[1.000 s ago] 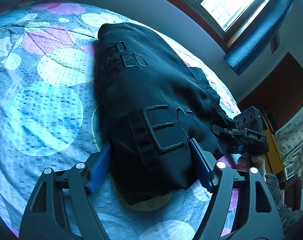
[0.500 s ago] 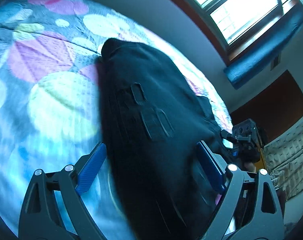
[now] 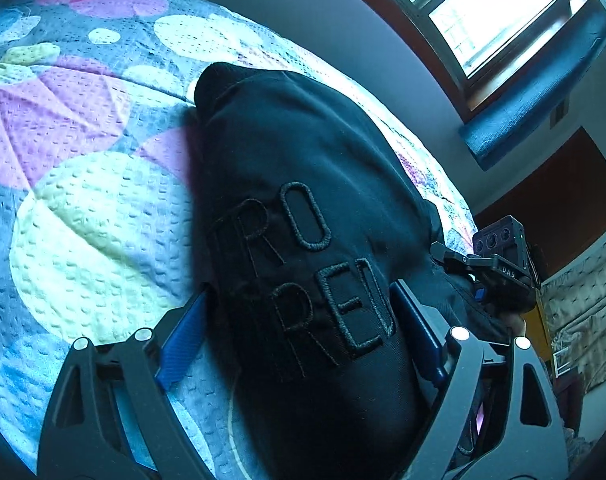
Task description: Fold small clothes
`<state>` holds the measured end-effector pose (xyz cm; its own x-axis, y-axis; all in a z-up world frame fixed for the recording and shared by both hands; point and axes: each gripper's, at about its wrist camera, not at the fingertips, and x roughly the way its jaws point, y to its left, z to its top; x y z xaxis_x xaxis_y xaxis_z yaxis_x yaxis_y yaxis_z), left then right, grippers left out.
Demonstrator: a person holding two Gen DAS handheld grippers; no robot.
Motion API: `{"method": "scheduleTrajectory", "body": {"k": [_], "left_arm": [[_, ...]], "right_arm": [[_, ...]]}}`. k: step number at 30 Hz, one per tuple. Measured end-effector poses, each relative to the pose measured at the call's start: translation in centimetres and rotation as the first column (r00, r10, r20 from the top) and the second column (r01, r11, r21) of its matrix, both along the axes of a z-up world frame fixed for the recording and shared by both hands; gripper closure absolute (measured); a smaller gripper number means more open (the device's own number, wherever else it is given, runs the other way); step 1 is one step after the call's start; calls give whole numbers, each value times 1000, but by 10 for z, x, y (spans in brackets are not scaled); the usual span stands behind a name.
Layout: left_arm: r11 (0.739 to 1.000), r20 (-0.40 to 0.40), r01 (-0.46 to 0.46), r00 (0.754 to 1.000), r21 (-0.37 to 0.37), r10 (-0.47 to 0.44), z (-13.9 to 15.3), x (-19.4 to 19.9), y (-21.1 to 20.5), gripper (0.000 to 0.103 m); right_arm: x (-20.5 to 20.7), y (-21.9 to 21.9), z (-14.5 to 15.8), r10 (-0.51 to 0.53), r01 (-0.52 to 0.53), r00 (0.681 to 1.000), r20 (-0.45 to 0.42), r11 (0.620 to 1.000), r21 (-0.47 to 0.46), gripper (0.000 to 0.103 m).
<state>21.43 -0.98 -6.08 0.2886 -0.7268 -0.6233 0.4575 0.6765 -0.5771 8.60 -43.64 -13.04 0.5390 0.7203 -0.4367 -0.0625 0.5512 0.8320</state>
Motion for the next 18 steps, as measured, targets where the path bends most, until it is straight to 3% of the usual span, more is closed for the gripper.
{"method": "scheduleTrajectory", "body": {"k": [18], "left_arm": [[1000, 25, -19, 999, -2, 20, -1, -6, 1, 14]], "right_arm": [[-18, -16, -8, -44, 40, 998, 44, 995, 91, 64]]}}
